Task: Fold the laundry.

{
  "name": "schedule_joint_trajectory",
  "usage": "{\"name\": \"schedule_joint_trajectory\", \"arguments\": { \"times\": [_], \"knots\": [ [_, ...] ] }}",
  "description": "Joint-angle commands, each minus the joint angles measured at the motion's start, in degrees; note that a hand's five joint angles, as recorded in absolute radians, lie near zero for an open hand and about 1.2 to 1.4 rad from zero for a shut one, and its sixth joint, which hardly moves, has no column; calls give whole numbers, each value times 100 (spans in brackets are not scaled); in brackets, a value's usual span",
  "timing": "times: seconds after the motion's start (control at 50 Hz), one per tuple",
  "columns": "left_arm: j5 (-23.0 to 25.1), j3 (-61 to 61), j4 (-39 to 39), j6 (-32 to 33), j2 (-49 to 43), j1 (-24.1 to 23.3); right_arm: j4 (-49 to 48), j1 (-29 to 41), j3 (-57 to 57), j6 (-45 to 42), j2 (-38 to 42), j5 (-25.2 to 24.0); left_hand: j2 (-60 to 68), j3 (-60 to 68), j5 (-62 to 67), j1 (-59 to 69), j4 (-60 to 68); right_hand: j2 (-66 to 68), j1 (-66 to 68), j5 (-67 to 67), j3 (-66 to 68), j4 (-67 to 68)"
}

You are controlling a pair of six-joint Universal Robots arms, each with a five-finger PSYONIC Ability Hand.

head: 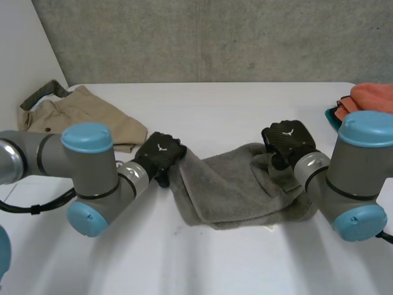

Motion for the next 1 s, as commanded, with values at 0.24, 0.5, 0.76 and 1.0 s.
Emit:
{"name": "schedule_joint_trajectory", "arguments": {
  "times": [0.24,0.5,0.76,1.0],
  "knots": [
    [-7,51,-509,-1227,1476,630,21,140,33,85,-369,-188,-232,-253,-167,-310,-195,1232,1392,1300,1248,1255],
    [301,1227,-833,-1248,55,1053,548,368,-72,32,-1521,-443,-485,-506,-419,-563,-447,1232,1392,1300,1248,1255],
    [301,3037,-1878,-895,-1185,833,1014,553,-81,234,-2373,-689,-317,-338,-251,-394,-279,1232,1392,1300,1248,1255],
    [-58,4304,-3049,185,-1950,236,1041,597,-221,849,-3287,-1023,301,280,367,223,339,1232,1392,1300,1248,1255]
  ]
}}
